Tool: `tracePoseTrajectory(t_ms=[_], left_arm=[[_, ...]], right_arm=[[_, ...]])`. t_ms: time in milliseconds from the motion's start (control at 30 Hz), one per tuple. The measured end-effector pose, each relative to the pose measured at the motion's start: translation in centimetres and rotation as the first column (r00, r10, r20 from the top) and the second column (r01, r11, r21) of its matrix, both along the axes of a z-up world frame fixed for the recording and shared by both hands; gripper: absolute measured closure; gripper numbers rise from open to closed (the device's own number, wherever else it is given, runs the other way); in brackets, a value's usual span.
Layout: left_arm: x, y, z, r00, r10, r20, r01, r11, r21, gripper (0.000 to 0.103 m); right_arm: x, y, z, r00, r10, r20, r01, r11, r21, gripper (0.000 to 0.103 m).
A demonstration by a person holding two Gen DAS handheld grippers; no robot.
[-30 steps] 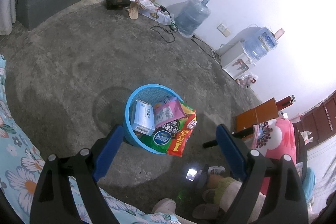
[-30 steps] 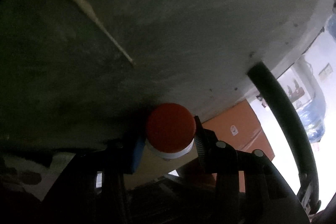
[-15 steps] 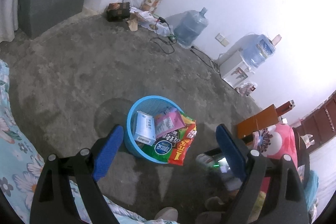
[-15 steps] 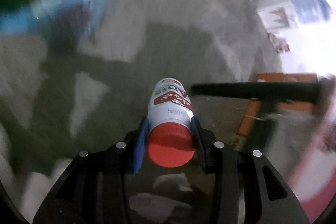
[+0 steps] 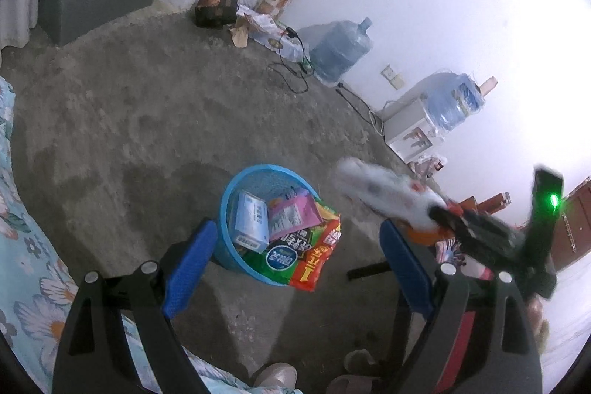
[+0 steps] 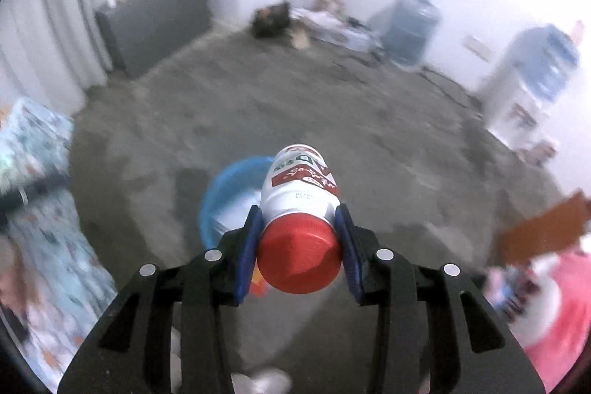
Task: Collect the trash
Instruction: 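Lower the white bottle into the wastebasket and open the right tool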
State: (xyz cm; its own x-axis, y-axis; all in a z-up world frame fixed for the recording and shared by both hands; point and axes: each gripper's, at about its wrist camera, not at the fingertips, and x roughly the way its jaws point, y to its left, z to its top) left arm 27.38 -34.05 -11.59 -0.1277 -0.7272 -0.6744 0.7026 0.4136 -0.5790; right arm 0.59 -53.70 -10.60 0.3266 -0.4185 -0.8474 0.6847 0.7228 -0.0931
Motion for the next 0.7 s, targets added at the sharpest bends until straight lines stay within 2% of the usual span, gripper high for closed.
tracePoseTrajectory(t_ms=[67,133,200,267,333,433,533,633,667,700], left_arm=[[0.0,-0.1,-0.2,1.0,-0.011,-0.007,0.011,1.0,0.004,0.016],[-0.1,-0.2,-0.3,1.0,-0.019,-0.01,0.019,1.0,0.008,0.016],[-0.2,-0.3,-0.3,1.0,-0.025,-0.01,0.025,1.0,0.012,0.016],[-0.3,-0.4,-0.4,1.0,-0.029,-0.011,0.029,0.999,0.016,0.016],[-0.3,-0.4,-0.3,1.0,-0.027,-0.008,0.028,1.0,0.014,0.016],[-0.5,-0.5,-0.3,0.999,-0.032,-0.006,0.032,0.999,0.015,0.016],[-0.6,-0.4,-0.4,0.999,-0.036,-0.008,0.036,0.999,0.018,0.016],[-0.4,-0.5,-0.4,1.0,-0.028,-0.013,0.028,0.999,0.019,0.016],[-0.3,-0.5,-0.4,1.0,-0.023,-0.014,0.023,1.0,0.019,0.016],[-0.3,-0.4,-0.3,1.0,-0.016,-0.014,0.016,1.0,0.016,0.016]], right_arm=[[2.1,-1.0,-3.0,1.0,-0.008,-0.027,0.009,1.0,0.018,0.065],[3.8,-2.0,-7.7,0.998,-0.026,-0.06,0.032,0.995,0.095,0.066],[4.6,-3.5,-14.8,0.987,-0.061,-0.151,0.092,0.974,0.207,0.066],[4.8,-3.8,-20.4,0.967,-0.087,-0.239,0.155,0.947,0.28,0.067],[5.6,-4.2,-23.2,0.956,-0.055,-0.289,0.137,0.953,0.27,0.068],[6.0,-3.6,-26.3,0.936,-0.023,-0.351,0.126,0.954,0.273,0.068],[6.3,-3.4,-28.0,0.931,-0.013,-0.365,0.121,0.954,0.274,0.067],[6.3,-3.7,-28.1,0.938,-0.004,-0.347,0.108,0.954,0.281,0.066],[6.3,-4.2,-27.4,0.942,-0.007,-0.335,0.107,0.953,0.282,0.067],[5.3,-4.1,-26.4,0.95,-0.024,-0.312,0.115,0.954,0.275,0.062]])
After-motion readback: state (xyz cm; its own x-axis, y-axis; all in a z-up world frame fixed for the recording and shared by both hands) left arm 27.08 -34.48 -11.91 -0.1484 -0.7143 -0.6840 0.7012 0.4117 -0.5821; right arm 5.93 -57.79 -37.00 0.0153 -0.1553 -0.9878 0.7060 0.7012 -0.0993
